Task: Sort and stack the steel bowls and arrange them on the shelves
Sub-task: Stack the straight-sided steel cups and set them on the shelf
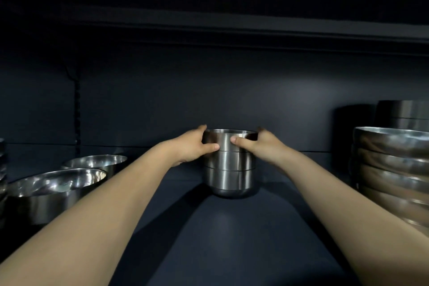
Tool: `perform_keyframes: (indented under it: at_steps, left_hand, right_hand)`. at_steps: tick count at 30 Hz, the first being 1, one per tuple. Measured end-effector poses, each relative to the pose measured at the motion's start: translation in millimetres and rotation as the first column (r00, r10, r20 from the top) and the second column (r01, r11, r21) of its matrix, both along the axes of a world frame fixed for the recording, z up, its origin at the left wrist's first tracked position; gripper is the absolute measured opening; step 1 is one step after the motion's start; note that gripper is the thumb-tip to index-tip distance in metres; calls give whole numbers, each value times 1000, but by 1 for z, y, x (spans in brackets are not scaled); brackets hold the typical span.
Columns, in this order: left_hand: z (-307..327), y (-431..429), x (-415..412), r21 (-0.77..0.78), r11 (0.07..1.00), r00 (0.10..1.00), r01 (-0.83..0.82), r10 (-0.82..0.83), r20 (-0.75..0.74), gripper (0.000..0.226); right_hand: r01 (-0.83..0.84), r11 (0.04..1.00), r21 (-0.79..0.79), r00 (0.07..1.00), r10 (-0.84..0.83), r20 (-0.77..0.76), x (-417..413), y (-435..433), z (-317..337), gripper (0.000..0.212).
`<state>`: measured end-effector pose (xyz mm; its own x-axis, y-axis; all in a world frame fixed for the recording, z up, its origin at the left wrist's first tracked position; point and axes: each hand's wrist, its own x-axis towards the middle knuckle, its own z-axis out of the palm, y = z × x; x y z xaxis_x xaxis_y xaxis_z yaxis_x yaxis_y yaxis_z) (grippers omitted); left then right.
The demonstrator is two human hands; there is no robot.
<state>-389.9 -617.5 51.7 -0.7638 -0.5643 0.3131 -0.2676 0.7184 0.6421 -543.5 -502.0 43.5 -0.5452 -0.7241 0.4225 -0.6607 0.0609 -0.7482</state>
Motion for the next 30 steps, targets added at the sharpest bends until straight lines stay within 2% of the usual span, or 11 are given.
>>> perform_keyframes:
  at_steps: [4,7,11,16,23,30]
  left_hand:
    - [2,10,14,-152,986,996,-63,73,59,81]
    - [2,25,34,-261,959,990,-114,132,55,72]
    - [7,44,66,-445,888,970,-119,198,137,52]
    - [13,66,111,-591,801,948,-95,254,192,50]
    - [4,102,189,-662,749,917,-4,268,297,43]
    - [2,131,274,-667,745,918,-7,269,291,39]
  right_hand:
    - [148,986,-82,968,-162,-193,9,6,5,66]
    - [217,970,-112,914,-242,-325,28,20,12,62]
    - [203,979,16,897,-180,-404,52,38,14,57]
    - [160,965,210,856,-29,-516,93,64,17,48]
    - [202,949,241,829,-35,-558,164,105,10,43]
    - [218,920,325,824,5,-566,237,140,-12,47]
